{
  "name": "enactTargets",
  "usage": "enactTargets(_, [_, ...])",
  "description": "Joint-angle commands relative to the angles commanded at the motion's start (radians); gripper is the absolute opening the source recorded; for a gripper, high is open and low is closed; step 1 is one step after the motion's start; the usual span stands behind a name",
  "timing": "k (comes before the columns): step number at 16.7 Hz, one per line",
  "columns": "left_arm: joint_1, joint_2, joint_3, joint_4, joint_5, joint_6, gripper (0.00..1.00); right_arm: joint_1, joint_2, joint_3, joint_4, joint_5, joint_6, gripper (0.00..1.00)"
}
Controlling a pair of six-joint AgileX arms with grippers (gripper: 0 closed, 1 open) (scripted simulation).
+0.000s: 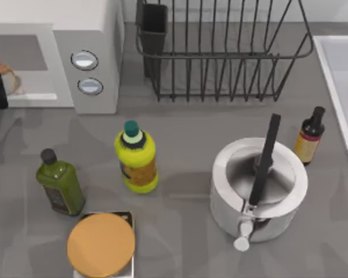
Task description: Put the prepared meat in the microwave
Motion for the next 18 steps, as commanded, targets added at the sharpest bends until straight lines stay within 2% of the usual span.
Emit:
enactTargets(4, [0.046,-0.119,-0.125,0.013,0.027,0.019,1.00,0.000,0.000,0.000,0.000,0.000,0.000,1.00])
enactTargets(11, [0.123,-0.385,-0.460,0.027,0.090,0.046,1.00,0.000,0.000,0.000,0.000,0.000,0.000,1.00])
enactTargets(18, [0.133,-0.409,-0.492,0.026,0.110,0.049,1.00,0.000,0.000,0.000,0.000,0.000,0.000,1.00])
